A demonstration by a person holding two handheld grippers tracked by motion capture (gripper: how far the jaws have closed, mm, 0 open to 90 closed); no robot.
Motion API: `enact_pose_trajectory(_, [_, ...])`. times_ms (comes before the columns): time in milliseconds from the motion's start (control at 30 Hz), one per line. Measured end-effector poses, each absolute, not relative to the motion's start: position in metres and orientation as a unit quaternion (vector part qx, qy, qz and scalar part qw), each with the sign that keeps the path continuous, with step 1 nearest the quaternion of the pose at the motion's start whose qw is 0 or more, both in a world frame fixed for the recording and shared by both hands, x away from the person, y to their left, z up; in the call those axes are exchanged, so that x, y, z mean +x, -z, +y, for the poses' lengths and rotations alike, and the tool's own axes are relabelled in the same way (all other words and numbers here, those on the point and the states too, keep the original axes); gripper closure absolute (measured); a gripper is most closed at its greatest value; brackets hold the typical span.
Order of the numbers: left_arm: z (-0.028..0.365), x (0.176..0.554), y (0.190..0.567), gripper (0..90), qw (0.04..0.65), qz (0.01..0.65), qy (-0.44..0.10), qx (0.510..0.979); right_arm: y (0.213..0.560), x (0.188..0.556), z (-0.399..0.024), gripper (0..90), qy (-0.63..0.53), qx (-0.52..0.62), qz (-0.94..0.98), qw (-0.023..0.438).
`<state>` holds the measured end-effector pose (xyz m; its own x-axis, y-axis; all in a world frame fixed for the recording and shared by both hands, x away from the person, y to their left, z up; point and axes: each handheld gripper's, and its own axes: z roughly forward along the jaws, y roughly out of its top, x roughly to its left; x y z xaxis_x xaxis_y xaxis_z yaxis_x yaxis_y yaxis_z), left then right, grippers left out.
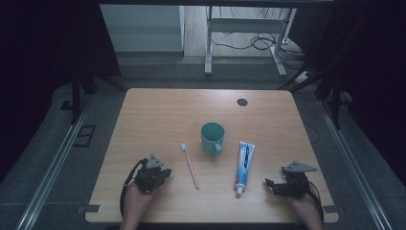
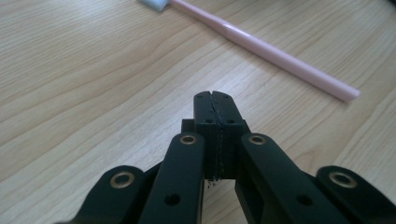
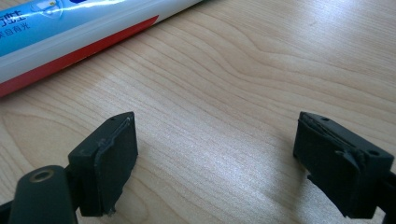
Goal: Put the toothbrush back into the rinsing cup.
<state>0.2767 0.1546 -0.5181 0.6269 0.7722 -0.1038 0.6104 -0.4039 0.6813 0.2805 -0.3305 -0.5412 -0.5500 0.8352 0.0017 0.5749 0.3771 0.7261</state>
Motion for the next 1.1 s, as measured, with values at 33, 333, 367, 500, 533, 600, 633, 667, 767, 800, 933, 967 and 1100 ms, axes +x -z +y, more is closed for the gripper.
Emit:
enact_pose_trajectory(33, [0.154, 0.277, 0.517, 89.6, 0.354, 0.415, -0.113, 0.83, 0.541, 0.281, -0.331, 13.4, -0.349, 0.435, 0.809, 0.187])
enact_pose_trajectory(333, [0.137, 0.281, 0.512, 89.5, 0.361, 0.395, -0.106, 0.838, 0.541, 0.281, -0.331, 13.4, -0.348, 0.435, 0.809, 0.187])
enact_pose_trajectory(367, [0.136, 0.281, 0.512, 89.5, 0.361, 0.393, -0.103, 0.839, 0.541, 0.281, -0.331, 13.4, -0.348, 0.435, 0.809, 0.187])
enact_pose_trajectory(500, [0.127, 0.283, 0.511, 89.5, 0.362, 0.383, -0.099, 0.844, 0.541, 0.281, -0.331, 13.4, -0.348, 0.435, 0.809, 0.187])
enact_pose_trajectory(533, [0.125, 0.283, 0.51, 89.5, 0.363, 0.383, -0.098, 0.844, 0.541, 0.281, -0.331, 13.4, -0.348, 0.436, 0.809, 0.187])
enact_pose_trajectory(600, [0.123, 0.284, 0.51, 89.5, 0.363, 0.379, -0.098, 0.845, 0.541, 0.281, -0.331, 13.4, -0.348, 0.435, 0.809, 0.187])
enact_pose_trajectory(633, [0.119, 0.285, 0.509, 89.5, 0.366, 0.376, -0.095, 0.846, 0.541, 0.281, -0.331, 13.4, -0.348, 0.436, 0.809, 0.187])
enact_pose_trajectory(667, [0.116, 0.285, 0.508, 89.5, 0.367, 0.375, -0.094, 0.846, 0.541, 0.281, -0.331, 13.4, -0.348, 0.435, 0.809, 0.187])
enact_pose_trajectory(767, [0.108, 0.288, 0.507, 89.6, 0.366, 0.365, -0.092, 0.851, 0.541, 0.281, -0.331, 13.4, -0.348, 0.435, 0.809, 0.187])
enact_pose_trajectory(800, [0.105, 0.288, 0.507, 89.6, 0.366, 0.362, -0.091, 0.852, 0.541, 0.281, -0.331, 13.4, -0.349, 0.435, 0.809, 0.187])
enact_pose_trajectory(933, [0.094, 0.291, 0.507, 89.6, 0.368, 0.355, -0.087, 0.855, 0.541, 0.281, -0.331, 13.4, -0.349, 0.435, 0.809, 0.187])
enact_pose_trajectory(967, [0.091, 0.291, 0.507, 89.6, 0.368, 0.353, -0.087, 0.855, 0.541, 0.281, -0.331, 13.4, -0.349, 0.435, 0.809, 0.187])
enact_pose_trajectory(1100, [0.083, 0.293, 0.509, 89.5, 0.369, 0.349, -0.083, 0.858, 0.541, 0.281, -0.33, 13.4, -0.348, 0.436, 0.808, 0.187])
